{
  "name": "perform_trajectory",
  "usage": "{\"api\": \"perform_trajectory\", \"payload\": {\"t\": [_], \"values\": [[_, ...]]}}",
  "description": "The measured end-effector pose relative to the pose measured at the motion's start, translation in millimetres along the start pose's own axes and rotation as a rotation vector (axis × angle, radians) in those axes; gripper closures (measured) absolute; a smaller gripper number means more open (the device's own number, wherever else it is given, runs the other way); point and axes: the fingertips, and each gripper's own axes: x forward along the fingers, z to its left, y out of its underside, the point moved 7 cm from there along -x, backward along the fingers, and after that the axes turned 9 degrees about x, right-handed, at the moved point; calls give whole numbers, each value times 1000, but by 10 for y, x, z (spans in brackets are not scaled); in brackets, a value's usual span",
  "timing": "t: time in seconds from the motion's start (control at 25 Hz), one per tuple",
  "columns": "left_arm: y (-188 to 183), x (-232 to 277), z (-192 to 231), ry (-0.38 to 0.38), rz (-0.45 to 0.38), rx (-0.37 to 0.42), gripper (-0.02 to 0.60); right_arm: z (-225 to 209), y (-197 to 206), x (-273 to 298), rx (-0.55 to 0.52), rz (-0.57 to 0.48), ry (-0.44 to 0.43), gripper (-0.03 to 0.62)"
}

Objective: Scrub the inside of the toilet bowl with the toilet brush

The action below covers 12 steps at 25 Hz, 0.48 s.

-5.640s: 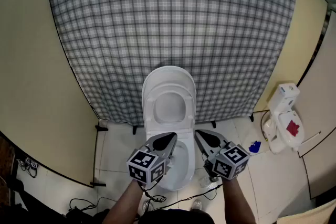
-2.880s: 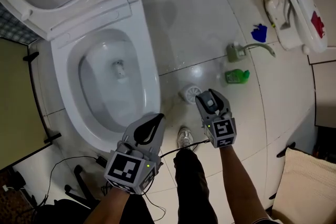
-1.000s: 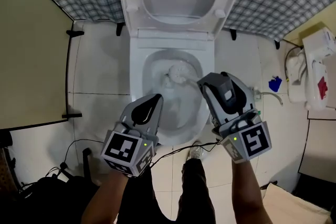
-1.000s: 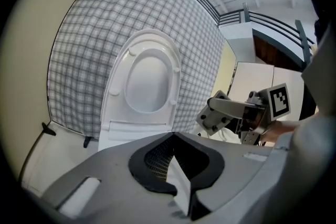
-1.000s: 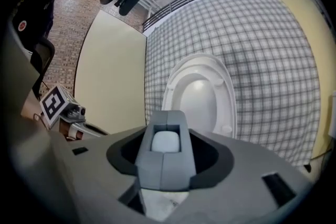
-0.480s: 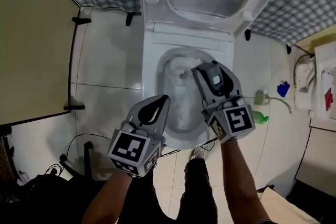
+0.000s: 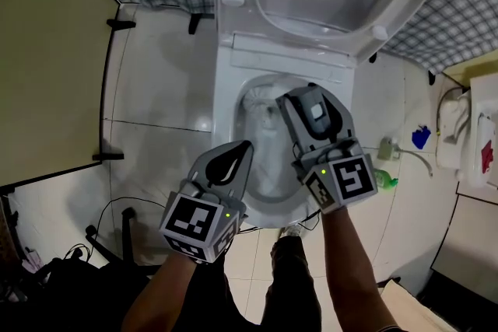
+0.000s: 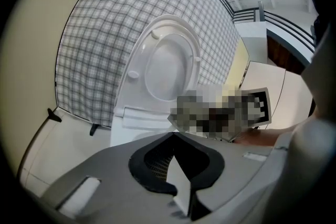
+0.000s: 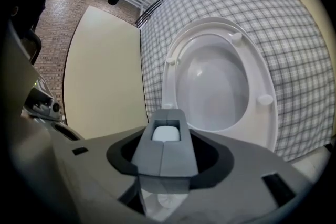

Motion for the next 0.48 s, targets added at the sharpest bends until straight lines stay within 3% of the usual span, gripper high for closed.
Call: {"api": "perform_trajectory", "payload": {"t": [0.48], "values": [[84,-1,128,-21,13,-16,572,-28,363,175,10,58,0,373]]}}
